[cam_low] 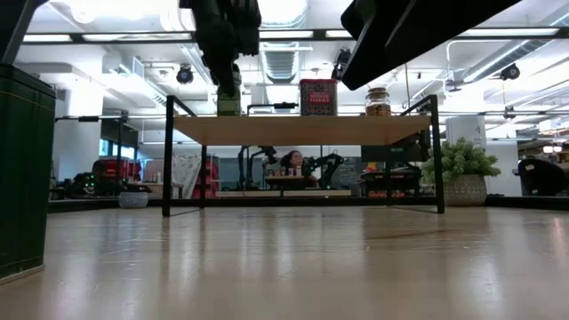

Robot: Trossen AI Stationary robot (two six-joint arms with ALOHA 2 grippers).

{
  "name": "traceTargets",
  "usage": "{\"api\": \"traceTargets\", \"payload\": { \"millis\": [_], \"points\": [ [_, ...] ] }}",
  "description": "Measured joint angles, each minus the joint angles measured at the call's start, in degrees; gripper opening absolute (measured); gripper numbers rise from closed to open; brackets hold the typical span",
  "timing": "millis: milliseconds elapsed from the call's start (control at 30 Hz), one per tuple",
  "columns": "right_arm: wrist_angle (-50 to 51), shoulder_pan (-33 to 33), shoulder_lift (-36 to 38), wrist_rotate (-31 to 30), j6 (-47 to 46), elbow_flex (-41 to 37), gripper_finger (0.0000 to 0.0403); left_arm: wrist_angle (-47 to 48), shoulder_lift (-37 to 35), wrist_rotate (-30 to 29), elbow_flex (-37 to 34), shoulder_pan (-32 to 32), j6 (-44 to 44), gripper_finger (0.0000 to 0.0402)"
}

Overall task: Shelf spices
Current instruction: Put the green seasoning bottle on the shelf

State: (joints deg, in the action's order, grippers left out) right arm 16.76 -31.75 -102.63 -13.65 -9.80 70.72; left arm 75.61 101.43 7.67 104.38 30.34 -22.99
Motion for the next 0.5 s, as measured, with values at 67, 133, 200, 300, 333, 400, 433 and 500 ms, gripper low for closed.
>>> {"api": "traceTargets", "payload": {
  "millis": [67,133,200,300,333,400,433,500],
  "points": [
    [-0.07,0.00,0.00,0.02,0.00,-0.10,0.0199,-0.02,0.16,0.42,0.04,0.62,-0.64,0.0192],
    [-0.39,0.00,0.00,0.01,-0.01,-0.23,0.0199,-0.71,0.22,0.16,0.03,1.18,-1.10,0.0193],
    [-0.44,0.00,0.00,0.00,-0.02,-0.36,0.0199,-1.20,0.19,-0.27,0.02,1.65,-1.86,0.0193],
    [-0.59,0.00,0.00,0.02,-0.02,-0.42,0.0199,-1.53,0.24,-0.94,0.42,2.17,-2.88,0.0194],
    [-0.71,0.00,0.00,0.02,-0.02,-0.42,0.0199,-1.60,0.32,-1.02,0.60,2.26,-3.11,0.0194],
    [-0.76,0.00,0.00,0.02,-0.02,-0.42,0.0199,-2.36,0.33,-1.20,0.61,2.31,-3.41,0.0194],
    [-0.77,0.00,0.00,0.02,-0.02,-0.42,0.0199,-2.50,0.33,-1.21,0.61,2.35,-3.46,0.0194],
    [-0.77,0.00,0.00,0.02,-0.02,-0.42,0.0199,-2.45,0.33,-1.29,0.55,2.33,-3.51,0.0194]
  ]
}}
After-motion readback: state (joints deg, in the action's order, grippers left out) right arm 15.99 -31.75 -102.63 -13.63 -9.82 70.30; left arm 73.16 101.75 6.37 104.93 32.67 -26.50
